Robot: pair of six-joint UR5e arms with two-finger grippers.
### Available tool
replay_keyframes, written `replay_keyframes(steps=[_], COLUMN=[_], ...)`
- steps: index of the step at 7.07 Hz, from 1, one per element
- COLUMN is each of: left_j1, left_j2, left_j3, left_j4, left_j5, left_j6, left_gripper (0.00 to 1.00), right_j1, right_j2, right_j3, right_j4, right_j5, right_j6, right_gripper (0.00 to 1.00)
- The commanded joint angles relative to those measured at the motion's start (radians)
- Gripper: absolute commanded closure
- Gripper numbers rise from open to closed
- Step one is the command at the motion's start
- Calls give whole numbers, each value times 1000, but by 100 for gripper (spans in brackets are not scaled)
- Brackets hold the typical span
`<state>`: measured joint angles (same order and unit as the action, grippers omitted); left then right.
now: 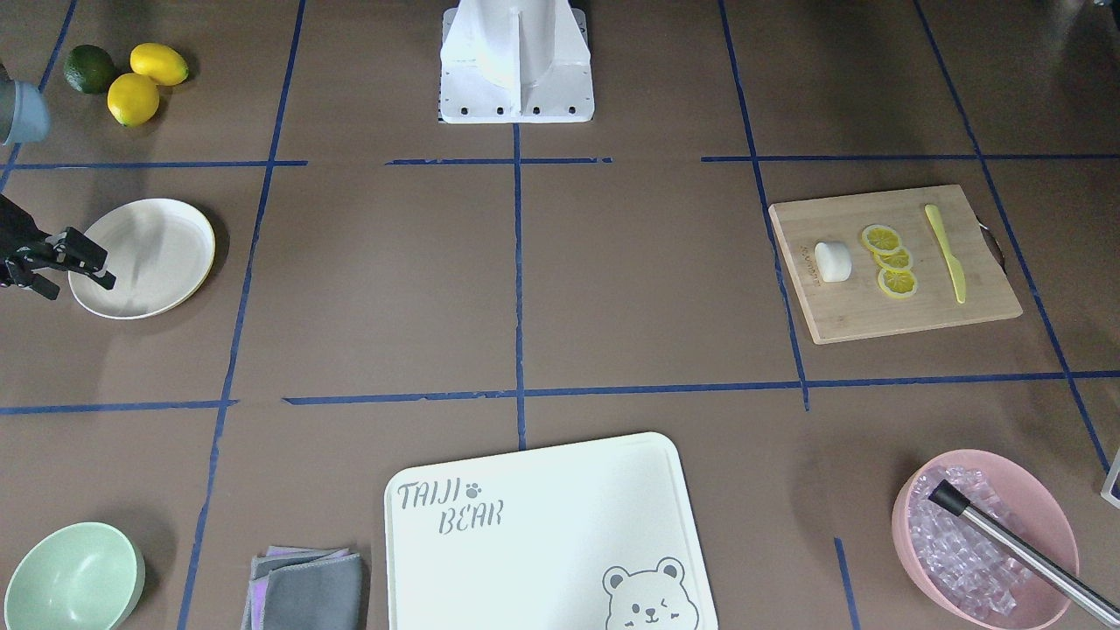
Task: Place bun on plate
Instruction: 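Reach the right gripper to the white plate rim and grip it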
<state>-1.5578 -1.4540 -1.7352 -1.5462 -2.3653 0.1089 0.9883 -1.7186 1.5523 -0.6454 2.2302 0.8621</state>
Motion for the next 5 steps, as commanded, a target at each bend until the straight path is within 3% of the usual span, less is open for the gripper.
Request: replay_keyframes(steps=[1, 3, 5], left_j1=[1, 2, 2], left_j2=[12, 12, 12], left_j3=[-7, -4, -4], left_j4=[-2, -5, -8], left_j5=[-2, -2, -2], left_j6=[0, 0, 0], left_gripper=[0, 0, 0], right_j1=[-5, -8, -5], right_j2=[-15, -18, -15], right_j3=[0, 0, 3], right_j4=[1, 1, 1], right_j5=[0, -3, 0], right_j6=[-5, -6, -5], right_gripper=[66, 96, 100])
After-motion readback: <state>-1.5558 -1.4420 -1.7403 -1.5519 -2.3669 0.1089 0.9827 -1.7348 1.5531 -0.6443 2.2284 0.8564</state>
